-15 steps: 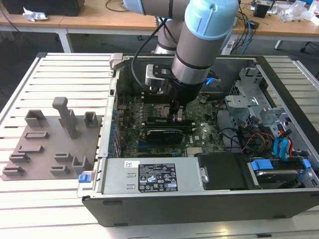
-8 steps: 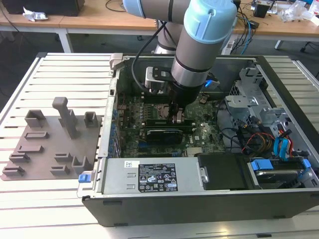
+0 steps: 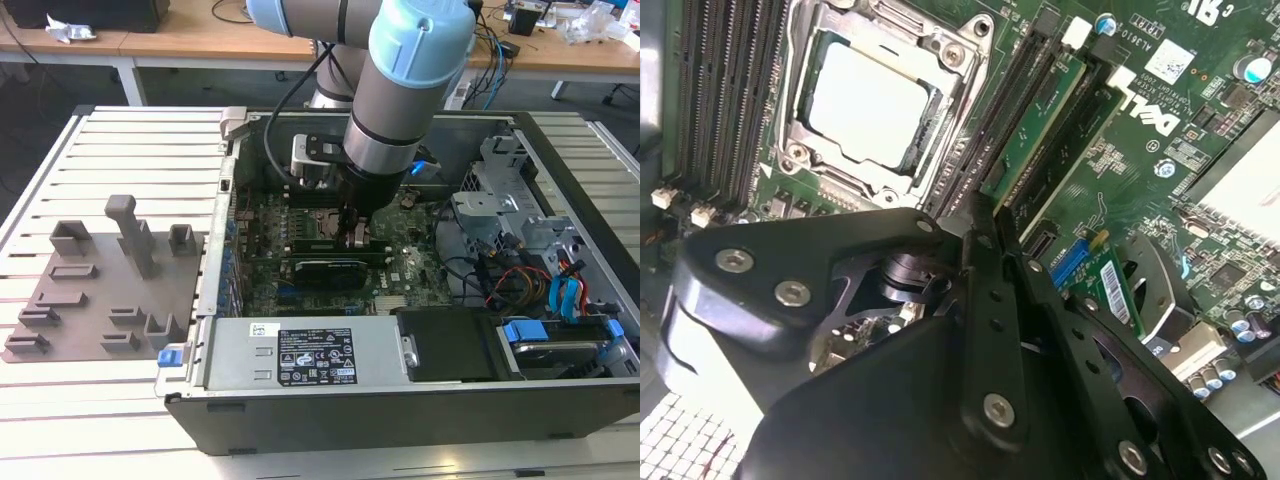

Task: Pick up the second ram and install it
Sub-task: 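Insert the second ram into the second slot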

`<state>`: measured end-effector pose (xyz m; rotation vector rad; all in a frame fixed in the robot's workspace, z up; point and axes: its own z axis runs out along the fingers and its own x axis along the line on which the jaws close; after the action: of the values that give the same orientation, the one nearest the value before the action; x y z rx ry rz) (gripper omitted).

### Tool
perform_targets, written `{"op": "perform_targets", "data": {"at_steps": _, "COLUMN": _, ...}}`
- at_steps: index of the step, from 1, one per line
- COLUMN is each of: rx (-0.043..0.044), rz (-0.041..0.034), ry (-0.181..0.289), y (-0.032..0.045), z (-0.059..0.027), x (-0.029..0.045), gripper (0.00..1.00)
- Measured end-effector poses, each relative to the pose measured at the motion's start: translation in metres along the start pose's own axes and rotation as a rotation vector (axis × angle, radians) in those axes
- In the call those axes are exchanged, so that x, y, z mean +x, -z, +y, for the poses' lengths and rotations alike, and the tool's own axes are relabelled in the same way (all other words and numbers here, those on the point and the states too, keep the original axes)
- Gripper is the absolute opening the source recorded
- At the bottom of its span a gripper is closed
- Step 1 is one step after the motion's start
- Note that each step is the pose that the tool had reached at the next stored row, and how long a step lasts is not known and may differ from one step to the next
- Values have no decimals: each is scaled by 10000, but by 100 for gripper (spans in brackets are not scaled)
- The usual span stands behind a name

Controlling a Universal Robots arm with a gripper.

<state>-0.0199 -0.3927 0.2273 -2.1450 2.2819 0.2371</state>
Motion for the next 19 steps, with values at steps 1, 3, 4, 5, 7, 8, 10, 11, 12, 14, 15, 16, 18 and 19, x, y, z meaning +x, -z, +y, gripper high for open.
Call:
{"op": "perform_targets", "data": {"at_steps": 1, "rx": -5, "rz": 4, "ry": -7, "y": 9, "z": 2, "x": -13, "gripper": 13}}
{"op": "perform_targets", "data": {"at_steps": 3, "rx": -12, "rz": 9, "ry": -18, "y": -15, "z": 1, "x": -10, "gripper": 13}}
{"op": "perform_targets", "data": {"at_steps": 4, "rx": -10, "rz": 6, "ry": -20, "y": -31, "z": 0, "x": -9, "gripper": 13}}
{"op": "perform_targets", "data": {"at_steps": 5, "rx": -8, "rz": 6, "ry": -19, "y": -35, "z": -1, "x": -9, "gripper": 13}}
{"op": "perform_targets", "data": {"at_steps": 7, "rx": -8, "rz": 5, "ry": -12, "y": -36, "z": -2, "x": -9, "gripper": 13}}
{"op": "perform_targets", "data": {"at_steps": 8, "rx": -9, "rz": 7, "ry": 2, "y": -36, "z": -2, "x": -9, "gripper": 13}}
{"op": "perform_targets", "data": {"at_steps": 10, "rx": -15, "rz": 13, "ry": 57, "y": -36, "z": -2, "x": -9, "gripper": 13}}
{"op": "perform_targets", "data": {"at_steps": 11, "rx": -17, "rz": 15, "ry": 76, "y": -36, "z": -2, "x": -9, "gripper": 13}}
{"op": "perform_targets", "data": {"at_steps": 12, "rx": -18, "rz": 16, "ry": 82, "y": -37, "z": -2, "x": -9, "gripper": 13}}
{"op": "perform_targets", "data": {"at_steps": 14, "rx": -18, "rz": 17, "ry": 83, "y": -49, "z": -3, "x": -8, "gripper": 13}}
{"op": "perform_targets", "data": {"at_steps": 15, "rx": -19, "rz": 18, "ry": 83, "y": -53, "z": -4, "x": -7, "gripper": 13}}
{"op": "perform_targets", "data": {"at_steps": 16, "rx": -18, "rz": 16, "ry": 83, "y": -54, "z": -4, "x": -7, "gripper": 13}}
{"op": "perform_targets", "data": {"at_steps": 18, "rx": -18, "rz": 14, "ry": 95, "y": -52, "z": -4, "x": -8, "gripper": 13}}
{"op": "perform_targets", "data": {"at_steps": 19, "rx": -18, "rz": 11, "ry": 107, "y": -42, "z": -3, "x": -10, "gripper": 13}}
